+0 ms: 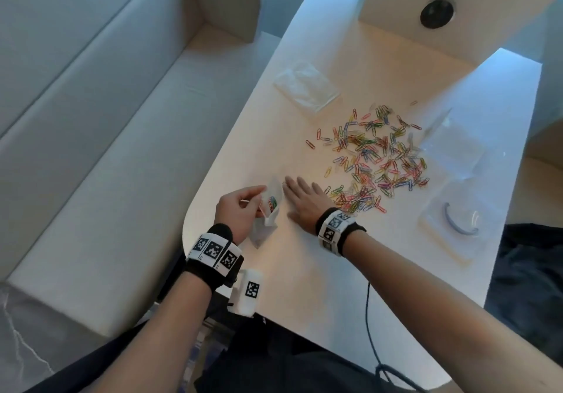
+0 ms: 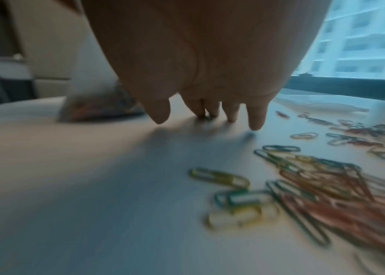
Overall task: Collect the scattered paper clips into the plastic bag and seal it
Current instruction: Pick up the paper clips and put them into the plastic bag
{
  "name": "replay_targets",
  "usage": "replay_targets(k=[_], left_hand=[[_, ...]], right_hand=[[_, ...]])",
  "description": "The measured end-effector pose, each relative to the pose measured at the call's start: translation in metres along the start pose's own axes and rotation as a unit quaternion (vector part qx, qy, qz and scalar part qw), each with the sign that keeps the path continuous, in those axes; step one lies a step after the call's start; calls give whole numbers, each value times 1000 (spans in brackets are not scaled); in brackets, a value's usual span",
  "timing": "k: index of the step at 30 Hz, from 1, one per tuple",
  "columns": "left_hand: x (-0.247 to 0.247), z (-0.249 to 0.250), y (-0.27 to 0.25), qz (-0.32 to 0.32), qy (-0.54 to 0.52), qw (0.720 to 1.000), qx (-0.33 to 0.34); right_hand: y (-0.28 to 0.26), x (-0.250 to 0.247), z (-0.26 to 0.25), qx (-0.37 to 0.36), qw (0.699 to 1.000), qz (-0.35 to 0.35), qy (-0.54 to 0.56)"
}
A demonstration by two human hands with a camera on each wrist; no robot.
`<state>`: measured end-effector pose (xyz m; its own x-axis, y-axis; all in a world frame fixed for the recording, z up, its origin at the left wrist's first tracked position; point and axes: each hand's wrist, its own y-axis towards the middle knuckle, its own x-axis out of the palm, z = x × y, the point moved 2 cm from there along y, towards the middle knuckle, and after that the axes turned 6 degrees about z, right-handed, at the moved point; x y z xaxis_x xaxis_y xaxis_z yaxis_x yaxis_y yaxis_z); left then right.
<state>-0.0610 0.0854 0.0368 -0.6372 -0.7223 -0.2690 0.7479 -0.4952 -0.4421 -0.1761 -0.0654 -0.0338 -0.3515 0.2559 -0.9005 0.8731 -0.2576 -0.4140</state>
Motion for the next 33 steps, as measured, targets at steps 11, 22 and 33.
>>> replay_targets(k=[11, 22, 33], left_hand=[[23, 1, 5, -22, 0, 999, -26], [45, 8, 6, -52, 31, 998, -23], [79, 21, 7, -103, 58, 993, -24]], right_hand=[[-74, 34, 95, 20, 991, 104, -88], [-64, -9, 132, 158, 930, 263, 205], [-105, -32, 110, 325, 235, 275, 874]])
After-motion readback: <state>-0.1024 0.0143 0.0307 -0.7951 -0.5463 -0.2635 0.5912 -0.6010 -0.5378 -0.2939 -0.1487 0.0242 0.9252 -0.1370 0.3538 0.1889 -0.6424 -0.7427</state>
